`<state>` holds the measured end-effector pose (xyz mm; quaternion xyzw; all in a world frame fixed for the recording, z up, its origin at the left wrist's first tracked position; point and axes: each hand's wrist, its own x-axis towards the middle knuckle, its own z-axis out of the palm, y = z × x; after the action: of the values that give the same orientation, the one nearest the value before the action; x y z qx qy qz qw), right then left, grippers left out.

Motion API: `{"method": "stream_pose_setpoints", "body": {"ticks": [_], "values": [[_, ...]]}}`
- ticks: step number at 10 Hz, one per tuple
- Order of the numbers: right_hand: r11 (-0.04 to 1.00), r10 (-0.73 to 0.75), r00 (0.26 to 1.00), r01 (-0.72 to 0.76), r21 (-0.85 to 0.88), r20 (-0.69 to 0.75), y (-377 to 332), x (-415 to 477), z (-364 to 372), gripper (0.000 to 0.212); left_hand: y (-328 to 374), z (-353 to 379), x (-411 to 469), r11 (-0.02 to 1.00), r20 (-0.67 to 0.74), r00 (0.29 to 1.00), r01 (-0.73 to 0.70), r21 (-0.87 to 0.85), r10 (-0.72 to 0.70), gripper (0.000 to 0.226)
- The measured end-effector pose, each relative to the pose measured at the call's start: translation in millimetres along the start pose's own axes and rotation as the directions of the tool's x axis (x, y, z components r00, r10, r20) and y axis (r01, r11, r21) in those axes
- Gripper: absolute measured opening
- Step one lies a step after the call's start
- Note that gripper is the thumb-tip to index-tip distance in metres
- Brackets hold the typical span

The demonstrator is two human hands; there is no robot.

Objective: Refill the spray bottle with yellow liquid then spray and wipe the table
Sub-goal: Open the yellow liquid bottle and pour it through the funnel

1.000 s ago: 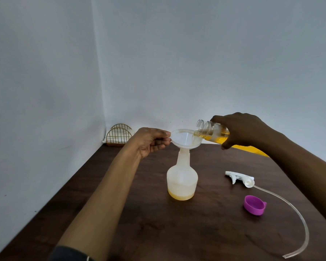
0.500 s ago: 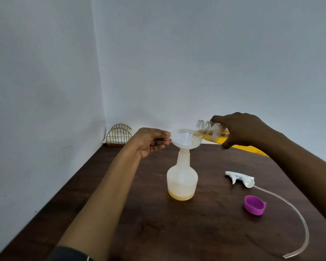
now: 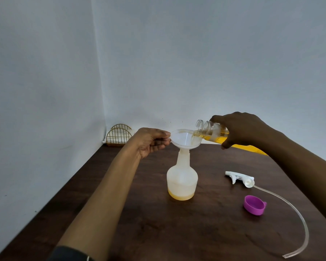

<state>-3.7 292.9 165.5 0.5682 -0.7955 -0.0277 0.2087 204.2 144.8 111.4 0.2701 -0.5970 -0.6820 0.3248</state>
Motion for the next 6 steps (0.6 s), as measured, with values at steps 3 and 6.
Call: {"method": "stream_pose_setpoints", "body": {"ticks": [3, 6], "values": [[1.0, -0.003, 1.0, 0.003, -0.003, -0.008, 0.3, 0.6, 1.0, 0.082, -0.2, 0.8, -0.5, 1.0, 0.001, 1.0, -0.003, 0.0, 0.003, 0.007], [1.0, -0.006, 1.0, 0.006, 0.001, -0.012, -0.7, -0.8, -0.1, 0.081, -0.3, -0.6, -0.2, 1.0, 0.003, 1.0, -0.008, 0.006, 0.008, 0.008]]}}
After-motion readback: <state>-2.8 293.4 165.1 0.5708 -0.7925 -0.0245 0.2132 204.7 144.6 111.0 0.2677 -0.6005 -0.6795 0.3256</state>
